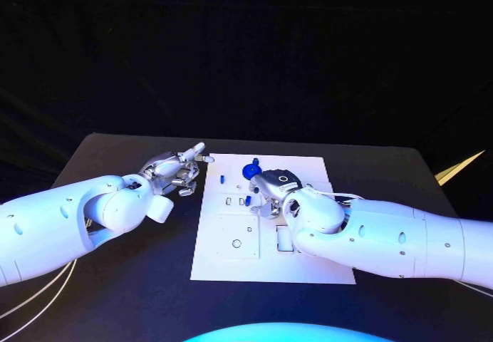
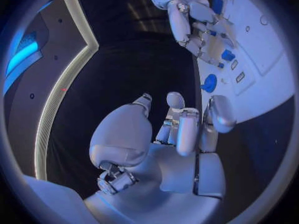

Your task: Assemble the parts on the task board

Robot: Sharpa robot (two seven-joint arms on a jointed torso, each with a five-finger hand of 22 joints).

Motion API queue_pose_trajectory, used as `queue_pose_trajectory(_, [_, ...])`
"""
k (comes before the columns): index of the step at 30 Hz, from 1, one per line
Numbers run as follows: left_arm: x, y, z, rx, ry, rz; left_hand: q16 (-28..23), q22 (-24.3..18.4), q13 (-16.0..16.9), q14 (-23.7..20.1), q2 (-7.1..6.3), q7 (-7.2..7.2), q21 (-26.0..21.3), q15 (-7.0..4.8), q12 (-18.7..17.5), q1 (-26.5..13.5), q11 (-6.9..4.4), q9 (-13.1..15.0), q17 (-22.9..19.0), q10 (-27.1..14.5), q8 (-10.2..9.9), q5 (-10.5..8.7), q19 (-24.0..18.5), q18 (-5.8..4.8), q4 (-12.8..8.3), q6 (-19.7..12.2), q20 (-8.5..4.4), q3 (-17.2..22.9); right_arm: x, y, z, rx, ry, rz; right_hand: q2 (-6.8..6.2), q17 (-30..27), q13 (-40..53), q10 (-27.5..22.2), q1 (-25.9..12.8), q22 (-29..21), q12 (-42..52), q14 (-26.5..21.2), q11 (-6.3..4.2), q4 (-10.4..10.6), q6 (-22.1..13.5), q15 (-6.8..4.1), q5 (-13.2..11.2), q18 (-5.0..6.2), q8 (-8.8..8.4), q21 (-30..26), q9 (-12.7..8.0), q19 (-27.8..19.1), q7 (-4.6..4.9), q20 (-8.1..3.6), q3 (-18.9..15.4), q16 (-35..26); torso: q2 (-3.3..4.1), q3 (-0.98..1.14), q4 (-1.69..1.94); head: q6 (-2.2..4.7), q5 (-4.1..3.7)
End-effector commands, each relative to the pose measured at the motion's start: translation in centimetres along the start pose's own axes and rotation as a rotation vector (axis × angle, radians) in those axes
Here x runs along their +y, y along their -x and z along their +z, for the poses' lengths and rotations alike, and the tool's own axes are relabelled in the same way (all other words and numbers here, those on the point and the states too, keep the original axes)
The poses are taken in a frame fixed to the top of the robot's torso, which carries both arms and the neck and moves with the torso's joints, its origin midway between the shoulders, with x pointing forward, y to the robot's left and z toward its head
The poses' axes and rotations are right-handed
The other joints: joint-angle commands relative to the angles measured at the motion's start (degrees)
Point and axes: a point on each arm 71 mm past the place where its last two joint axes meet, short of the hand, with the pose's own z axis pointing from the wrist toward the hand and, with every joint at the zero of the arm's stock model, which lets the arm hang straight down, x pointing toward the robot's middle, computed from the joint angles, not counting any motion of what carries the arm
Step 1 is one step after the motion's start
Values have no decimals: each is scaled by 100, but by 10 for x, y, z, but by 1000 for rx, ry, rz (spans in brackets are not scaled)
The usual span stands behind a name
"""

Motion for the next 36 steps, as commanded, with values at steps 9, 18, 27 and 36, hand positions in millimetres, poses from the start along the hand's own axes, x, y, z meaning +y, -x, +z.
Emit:
queue_pose_trajectory(9, [-12, -14, 13, 75, 109, 396, -263, -511, -294, 6, -282, -303, -384, -175, -236, 680, -245, 1159, 194, -282, 2025, 112, -305, 160, 217, 19, -235, 152, -24, 41, -26, -186, 86, 175, 15, 825, -201, -525, 393, 635, -200, 403, -42, 375, 177, -21, 86, 233, 329, -651, 52, -75, -55, -47, 101, -256, -62, 32, -58, 87, 20])
queue_pose_trajectory(18, [-41, -28, 36, 142, 271, 731, -290, -581, -285, 4, -281, -361, -442, -224, -230, 528, -299, 1446, 151, -234, 2463, 95, -307, 168, 396, -118, -287, 163, -83, 78, -33, -189, -25, 599, -66, -441, -1537, -1652, 365, -353, -1545, -134, -59, 515, 46, -37, 67, 593, 791, -3070, 170, -809, -73, -75, 537, -1442, -153, 81, -91, 124, 83])
queue_pose_trajectory(27, [-59, -53, 62, 193, 385, 941, -298, -605, -392, 8, -263, -268, -477, -174, -306, 352, -227, 1348, 149, -299, 2270, 90, -299, 165, 387, -447, -262, 71, -138, 95, -28, -243, -105, 941, 8, -3098, -4018, -2778, 267, -2575, -4001, -1703, 167, 545, -424, 218, 53, 815, 1009, -6185, 94, -1815, 90, 203, 679, -5206, -183, 110, -109, 97, 107])
queue_pose_trajectory(36, [-57, -78, 85, 274, 485, 1071, -275, -567, -389, 29, -258, -189, -460, -114, -305, 520, -159, 1145, 188, -292, 1996, 151, -258, 157, 368, -551, -207, 85, -163, 105, -23, -321, -102, 996, 43, -4141, -6099, -2514, 177, -4564, -5382, -2497, 447, 353, -327, 631, 48, 813, 533, -6740, -255, -2730, 284, 646, 685, -7335, -171, 104, -100, 90, 99])
